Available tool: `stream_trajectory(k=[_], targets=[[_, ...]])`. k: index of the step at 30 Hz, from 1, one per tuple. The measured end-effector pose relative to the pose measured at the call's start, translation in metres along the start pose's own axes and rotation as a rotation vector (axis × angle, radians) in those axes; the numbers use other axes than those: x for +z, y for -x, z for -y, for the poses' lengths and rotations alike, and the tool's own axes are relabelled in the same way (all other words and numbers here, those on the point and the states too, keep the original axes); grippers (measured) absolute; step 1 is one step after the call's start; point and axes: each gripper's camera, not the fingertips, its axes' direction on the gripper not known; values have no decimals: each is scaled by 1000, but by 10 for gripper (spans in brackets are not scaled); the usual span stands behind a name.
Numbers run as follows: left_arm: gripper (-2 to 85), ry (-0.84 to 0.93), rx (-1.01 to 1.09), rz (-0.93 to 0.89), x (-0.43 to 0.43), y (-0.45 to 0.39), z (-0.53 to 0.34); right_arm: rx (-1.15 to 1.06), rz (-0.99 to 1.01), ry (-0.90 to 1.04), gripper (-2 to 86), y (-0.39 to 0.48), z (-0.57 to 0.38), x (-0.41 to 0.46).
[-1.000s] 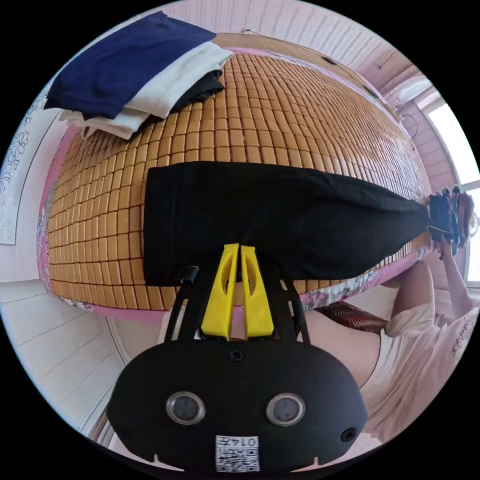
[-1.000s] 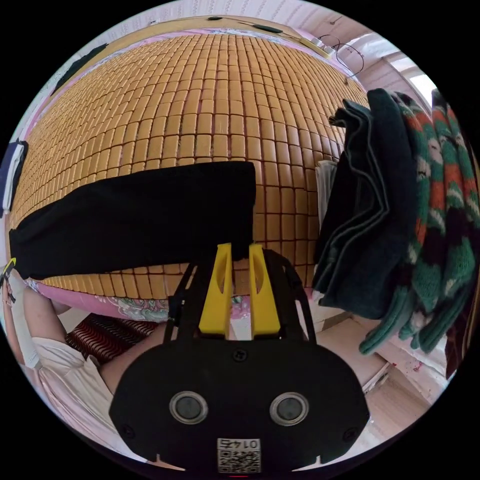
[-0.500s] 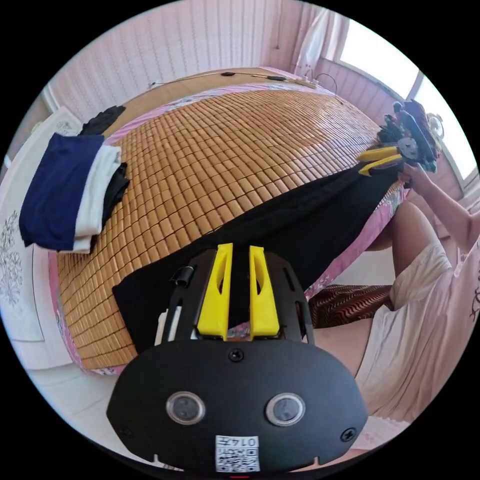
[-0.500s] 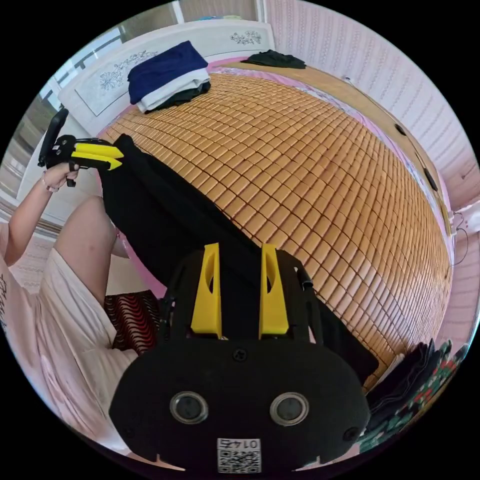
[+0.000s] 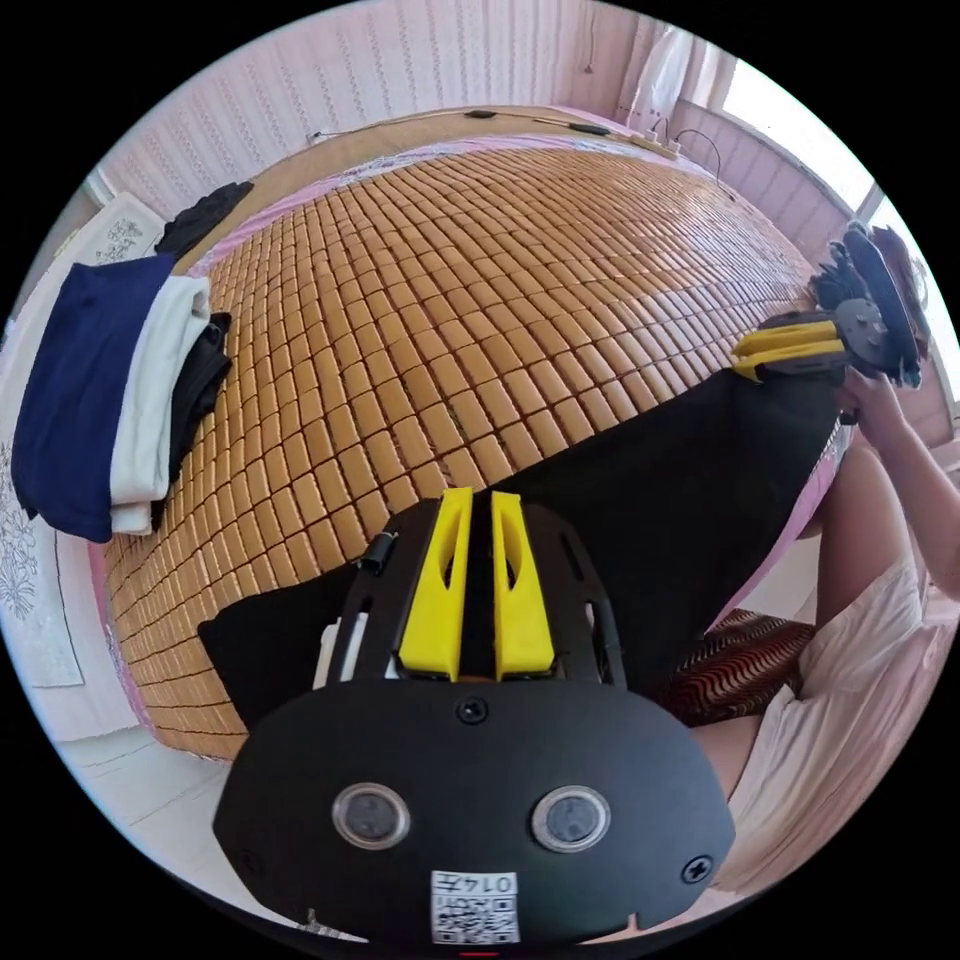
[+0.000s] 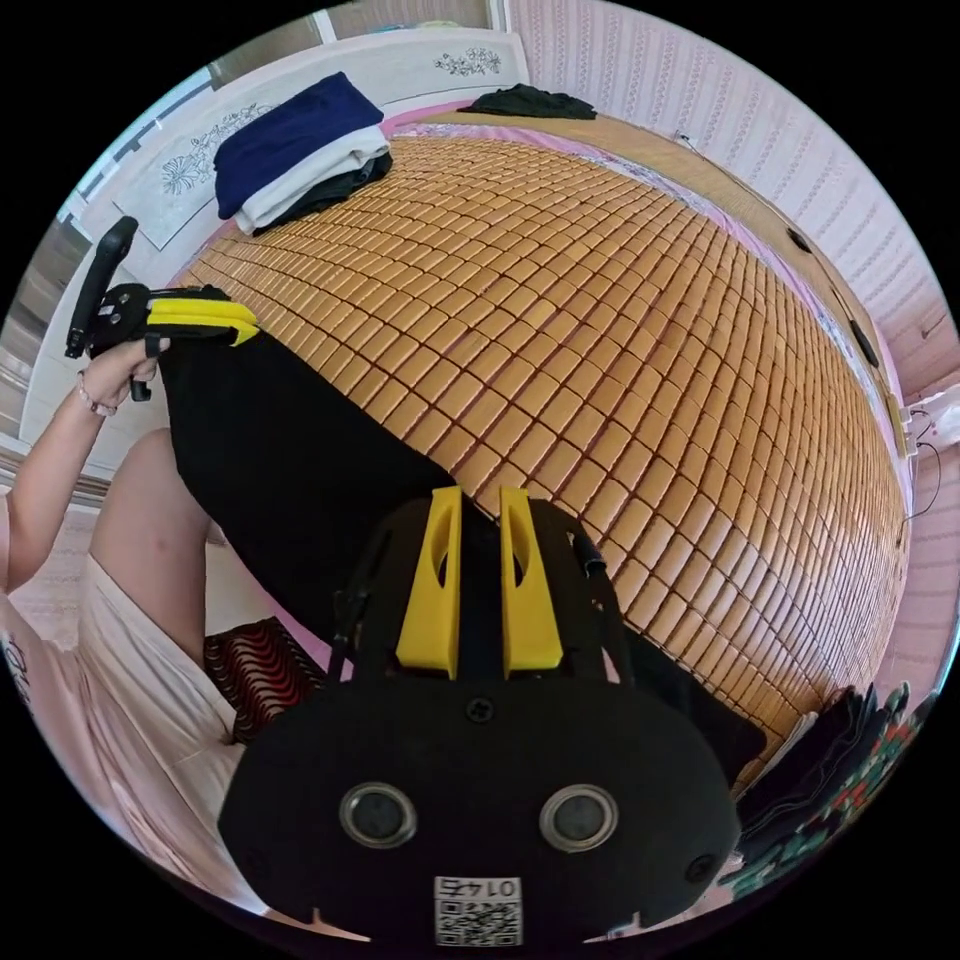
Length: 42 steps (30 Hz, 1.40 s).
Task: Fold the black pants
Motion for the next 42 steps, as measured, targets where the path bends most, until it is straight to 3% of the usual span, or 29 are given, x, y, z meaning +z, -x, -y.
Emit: stream_trajectory(k=[4, 6, 10, 13, 21, 25, 28, 33, 42], targets=[[39, -101, 10, 42, -47, -25, -19, -25, 61, 0, 49, 13, -12, -10], [39, -102, 79, -22, -56, -53, -26, -83, 124, 53, 38, 29, -15, -4], [54, -34, 212, -242, -27, -140, -33, -183, 153, 183, 12, 70, -27, 23], [49, 46, 254, -226, -6, -178, -42, -173, 113, 147, 5, 81, -33, 26], [34, 75, 309, -193, -31, -189, -57, -225, 105, 137, -2, 82, -15, 13], [22, -59, 378, -156, -63, -222, -57, -168, -1, 96, -3, 77, 22, 22], [13, -83, 388, -182, -46, -248, -47, -198, -34, 234, -4, 86, 39, 51], [-2, -67, 363, -165, -29, -259, -50, -254, -128, 203, -6, 99, 25, 37], [-9, -95, 359, -263, -45, -251, -58, -126, -41, 130, -6, 70, 17, 28]])
